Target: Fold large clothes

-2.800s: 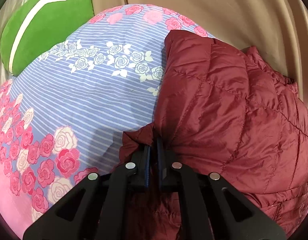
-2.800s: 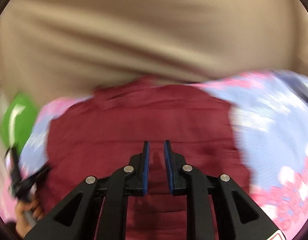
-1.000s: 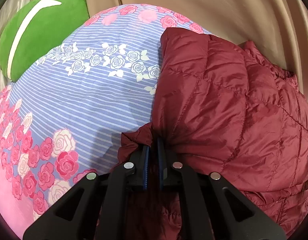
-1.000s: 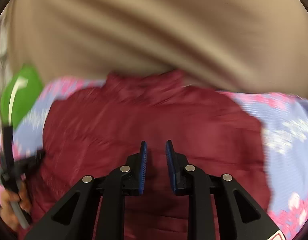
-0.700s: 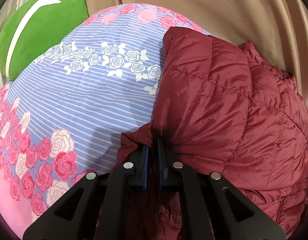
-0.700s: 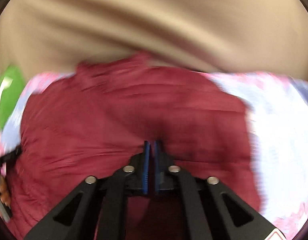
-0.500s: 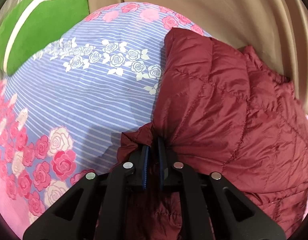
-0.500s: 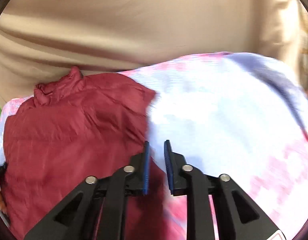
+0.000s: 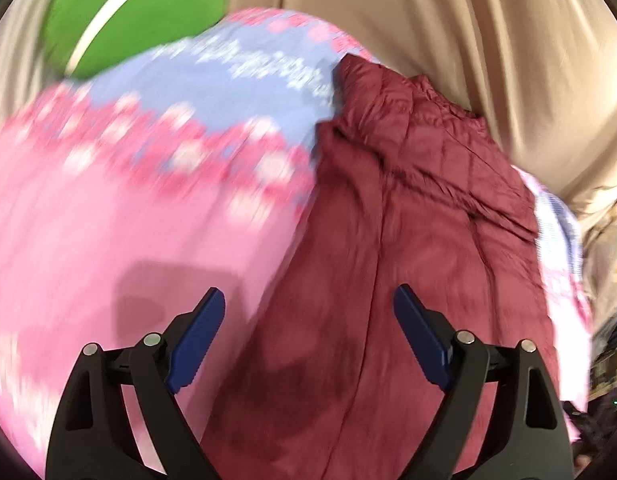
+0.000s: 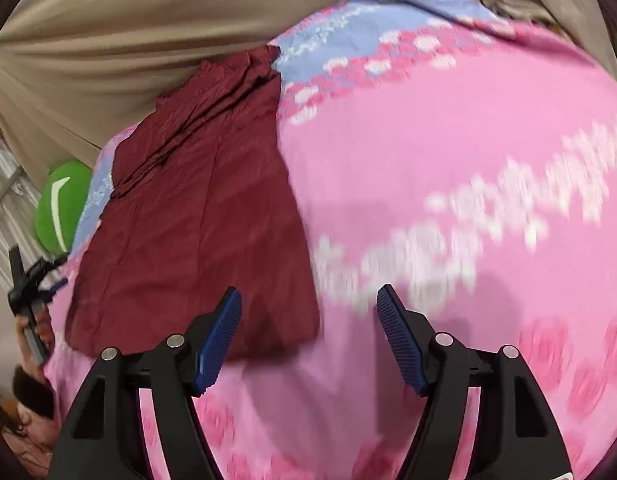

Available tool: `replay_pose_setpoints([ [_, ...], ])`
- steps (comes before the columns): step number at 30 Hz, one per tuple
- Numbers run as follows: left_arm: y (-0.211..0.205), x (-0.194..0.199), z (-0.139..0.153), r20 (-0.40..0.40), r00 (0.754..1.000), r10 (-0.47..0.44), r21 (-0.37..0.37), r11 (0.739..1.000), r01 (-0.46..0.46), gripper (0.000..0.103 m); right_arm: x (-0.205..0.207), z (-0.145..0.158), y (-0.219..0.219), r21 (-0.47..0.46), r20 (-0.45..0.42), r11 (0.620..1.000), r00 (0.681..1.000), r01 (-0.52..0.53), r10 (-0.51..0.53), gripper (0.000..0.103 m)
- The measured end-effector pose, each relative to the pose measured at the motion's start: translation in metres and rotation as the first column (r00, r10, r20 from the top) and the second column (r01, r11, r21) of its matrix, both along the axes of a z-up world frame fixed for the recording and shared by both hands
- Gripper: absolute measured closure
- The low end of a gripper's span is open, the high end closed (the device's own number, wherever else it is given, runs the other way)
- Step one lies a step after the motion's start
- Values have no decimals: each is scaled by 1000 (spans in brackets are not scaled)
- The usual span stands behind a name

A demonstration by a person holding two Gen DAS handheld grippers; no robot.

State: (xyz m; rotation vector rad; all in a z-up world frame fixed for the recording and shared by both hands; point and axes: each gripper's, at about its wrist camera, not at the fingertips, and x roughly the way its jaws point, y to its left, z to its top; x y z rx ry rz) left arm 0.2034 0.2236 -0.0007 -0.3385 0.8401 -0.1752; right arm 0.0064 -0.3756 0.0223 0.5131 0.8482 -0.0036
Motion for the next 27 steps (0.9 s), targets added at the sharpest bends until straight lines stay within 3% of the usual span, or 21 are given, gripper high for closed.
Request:
replay_pose_setpoints([
  [5, 26, -54, -19, -52, 998, 40, -62, 997, -43, 19, -11, -8, 13, 102, 60, 994, 998, -36, 30, 30],
  [9, 33, -60, -39, -118, 990, 78, -113, 989, -91, 19, 7, -10, 22, 146, 95, 988, 994, -60, 46, 29],
  [12, 26, -65, -39, -93, 992, 87, -99, 990, -96, 23, 15, -10, 28, 174, 114, 982, 992, -69, 50, 29],
  [14, 17, -65, -40, -98, 994, 54, -108, 992, -65, 35, 18, -9, 33, 181, 119, 981, 992, -73, 52, 43],
  [15, 13, -66, -40, -99, 994, 38, -102, 994, -48, 46, 18, -10, 35, 192, 117, 978, 992, -77, 55, 50],
  [16, 7, -66, -39, -104, 995, 8, -94, 995, -18, 52, 20, -13, 36, 205, 106, 975, 992, -83, 62, 64],
  [17, 2, -66, -39, -107, 994, -11, -92, 996, 1, 64, 20, -15, 38, 209, 99, 975, 993, -80, 60, 78],
  [18, -3, -66, -39, -114, 993, -38, -101, 994, 27, 77, 21, -16, 41, 207, 91, 975, 994, -77, 59, 85],
  [19, -7, -66, -38, -120, 991, -57, -107, 993, 44, 84, 20, -17, 41, 201, 91, 977, 994, -76, 58, 95],
  [21, -13, -70, -34, -105, 992, -64, -85, 995, 55, 96, 13, -12, 41, 192, 128, 979, 991, -63, 39, 99],
  [27, -12, -112, 7, 37, 996, -87, -108, 990, 90, 100, -15, 23, 50, 75, 246, 995, 969, -61, 41, 100],
])
